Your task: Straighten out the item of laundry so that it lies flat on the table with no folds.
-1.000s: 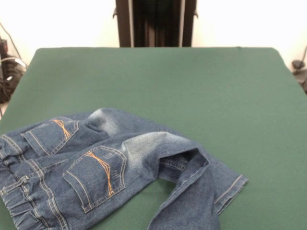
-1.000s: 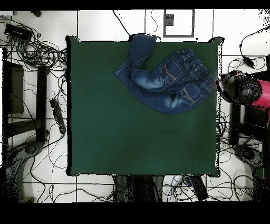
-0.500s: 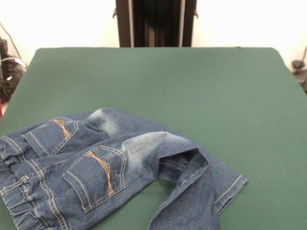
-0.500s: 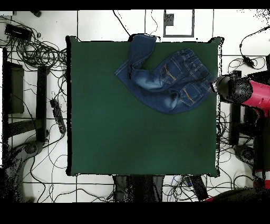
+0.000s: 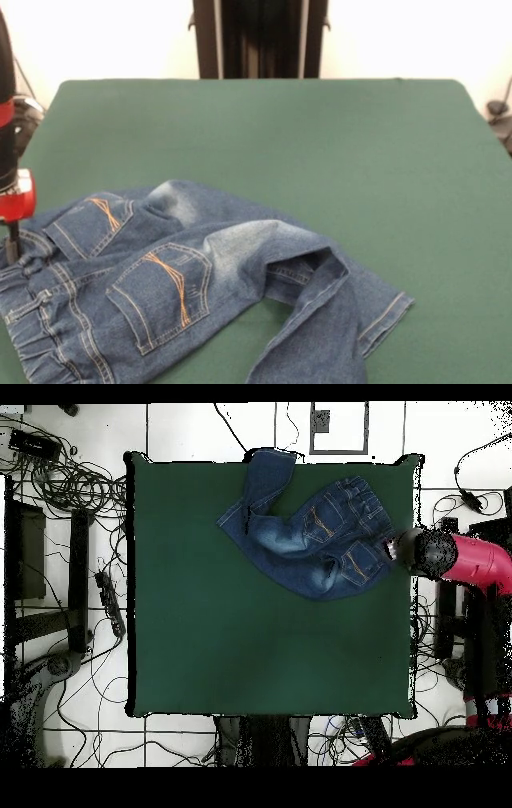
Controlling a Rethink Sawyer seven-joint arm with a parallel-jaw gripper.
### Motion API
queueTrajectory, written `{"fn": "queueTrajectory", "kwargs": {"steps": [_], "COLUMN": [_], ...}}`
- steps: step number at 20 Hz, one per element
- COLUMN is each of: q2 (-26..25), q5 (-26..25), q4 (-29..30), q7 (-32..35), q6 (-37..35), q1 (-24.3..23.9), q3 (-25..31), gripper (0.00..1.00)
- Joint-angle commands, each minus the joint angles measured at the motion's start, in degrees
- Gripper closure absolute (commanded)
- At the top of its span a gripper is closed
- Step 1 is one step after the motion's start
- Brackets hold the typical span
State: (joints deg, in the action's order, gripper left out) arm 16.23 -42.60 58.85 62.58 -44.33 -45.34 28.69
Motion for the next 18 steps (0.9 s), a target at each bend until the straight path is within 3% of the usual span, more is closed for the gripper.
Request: {"fn": "queueTrajectory", "kwargs": {"steps": [1, 10, 16, 18], "q2": [-1.92, -3.62, -8.37, -11.32], "q5": [1.01, 2.31, 9.98, 12.1], "q4": [2.45, -1.35, -6.7, -11.11], "q7": [2.0, -0.8, -8.8, -11.51], "q6": [-2.3, -5.79, -17.31, -21.78], "q1": [6.4, 6.45, 4.03, 4.13], "q3": [-0.73, -1.5, 3.39, 4.77], "gripper": [0.0, 0.0, 0.0, 0.0]}}
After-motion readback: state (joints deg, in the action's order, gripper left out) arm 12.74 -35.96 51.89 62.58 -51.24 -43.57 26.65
